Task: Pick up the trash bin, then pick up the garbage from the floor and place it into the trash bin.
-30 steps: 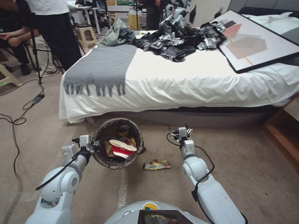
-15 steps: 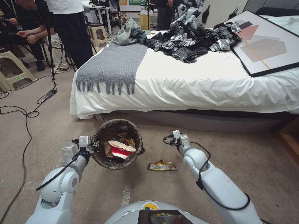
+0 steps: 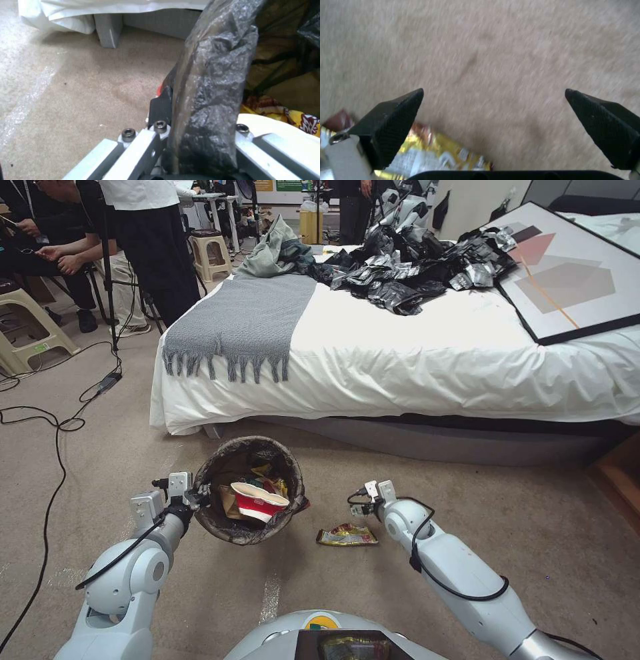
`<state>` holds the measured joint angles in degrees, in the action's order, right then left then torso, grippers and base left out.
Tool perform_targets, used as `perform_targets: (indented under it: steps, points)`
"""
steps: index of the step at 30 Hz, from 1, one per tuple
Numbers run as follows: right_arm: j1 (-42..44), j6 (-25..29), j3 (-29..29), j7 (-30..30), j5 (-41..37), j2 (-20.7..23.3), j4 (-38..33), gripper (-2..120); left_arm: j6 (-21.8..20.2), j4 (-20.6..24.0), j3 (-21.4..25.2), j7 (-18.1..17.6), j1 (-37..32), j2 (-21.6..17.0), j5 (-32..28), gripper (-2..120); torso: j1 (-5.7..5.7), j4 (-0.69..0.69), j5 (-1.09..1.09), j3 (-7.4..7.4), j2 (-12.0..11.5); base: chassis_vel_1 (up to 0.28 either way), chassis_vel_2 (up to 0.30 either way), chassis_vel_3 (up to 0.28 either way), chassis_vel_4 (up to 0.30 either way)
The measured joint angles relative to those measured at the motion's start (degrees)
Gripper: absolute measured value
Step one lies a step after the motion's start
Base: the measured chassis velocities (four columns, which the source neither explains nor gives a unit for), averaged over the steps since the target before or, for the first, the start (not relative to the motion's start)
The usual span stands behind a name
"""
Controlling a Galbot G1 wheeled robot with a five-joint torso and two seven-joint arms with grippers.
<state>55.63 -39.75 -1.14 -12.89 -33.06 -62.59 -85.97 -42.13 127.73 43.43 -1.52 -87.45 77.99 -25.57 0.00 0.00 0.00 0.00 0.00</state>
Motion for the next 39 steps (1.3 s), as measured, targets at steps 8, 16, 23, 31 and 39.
perform_targets:
  steps: [8,16,23,31,39]
  points:
    - [2.5,0.6,-0.8,0.2,1.0,-0.1,-1.2,100,0.0,-0.6,-0.3,0.2,0.3,0.0,0.3,0,0.00,0.00,0.00,0.00,0.0,0.000,0.000,0.000,0.000]
    - [3.1,0.9,-3.7,0.8,2.2,0.4,-1.2,100,0.0,-0.6,-0.3,0.5,0.3,0.1,0.5,0,0.00,0.01,0.00,-0.01,0.0,0.000,0.000,0.000,0.000]
    - [3.2,1.8,-6.5,2.0,4.1,-0.1,1.6,100,0.0,-0.5,-0.1,0.6,0.3,0.1,0.6,0,0.00,0.00,0.00,-0.01,0.0,0.000,0.000,0.000,0.000]
    - [2.7,2.8,-7.5,2.8,4.5,-2.4,5.1,100,0.0,-0.5,0.0,0.7,0.3,0.1,0.6,0,0.00,0.01,0.00,0.00,0.0,0.000,0.000,0.000,0.000]
    - [2.6,4.1,-6.4,4.4,5.2,-3.8,8.2,92,0.0,-0.5,0.2,0.7,0.4,0.1,0.5,0,0.00,-0.01,-0.01,-0.01,0.0,0.000,0.000,0.000,0.000]
